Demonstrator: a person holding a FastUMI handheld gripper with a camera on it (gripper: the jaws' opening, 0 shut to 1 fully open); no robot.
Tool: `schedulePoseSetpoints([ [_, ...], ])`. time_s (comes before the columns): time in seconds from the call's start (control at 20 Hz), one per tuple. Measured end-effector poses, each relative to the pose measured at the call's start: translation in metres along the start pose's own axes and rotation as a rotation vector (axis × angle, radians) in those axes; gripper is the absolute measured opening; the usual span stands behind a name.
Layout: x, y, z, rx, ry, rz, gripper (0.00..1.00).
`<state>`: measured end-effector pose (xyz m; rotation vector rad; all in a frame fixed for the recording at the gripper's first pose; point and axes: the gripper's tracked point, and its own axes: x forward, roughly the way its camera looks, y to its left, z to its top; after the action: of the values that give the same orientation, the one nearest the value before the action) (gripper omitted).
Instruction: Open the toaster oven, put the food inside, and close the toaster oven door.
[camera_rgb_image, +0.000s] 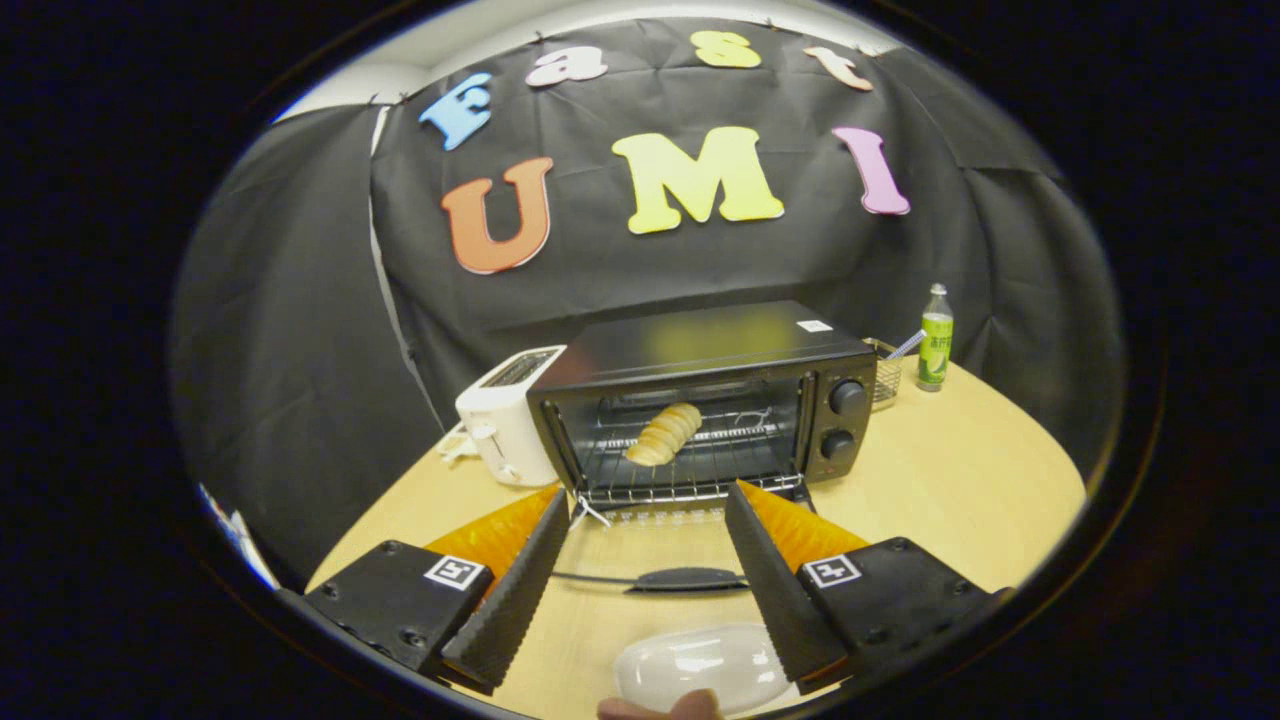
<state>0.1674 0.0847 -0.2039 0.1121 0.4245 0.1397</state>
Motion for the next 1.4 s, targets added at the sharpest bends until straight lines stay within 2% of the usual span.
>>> schedulePoseSetpoints([
  [0.1,-0.004,-0.002,-0.024,-0.034,0.044,0.005,1.00],
  [0.4,0.016,-0.014,-0.099,-0.013,0.222,-0.034,1.00],
  [0.65,0.041,-0.029,-0.129,0.021,0.312,-0.080,1.00],
  [1.05,0.063,-0.039,-0.148,-0.009,0.413,-0.113,1.00],
  [1.4,0.068,-0.040,-0.143,0.009,0.368,-0.156,1.00],
])
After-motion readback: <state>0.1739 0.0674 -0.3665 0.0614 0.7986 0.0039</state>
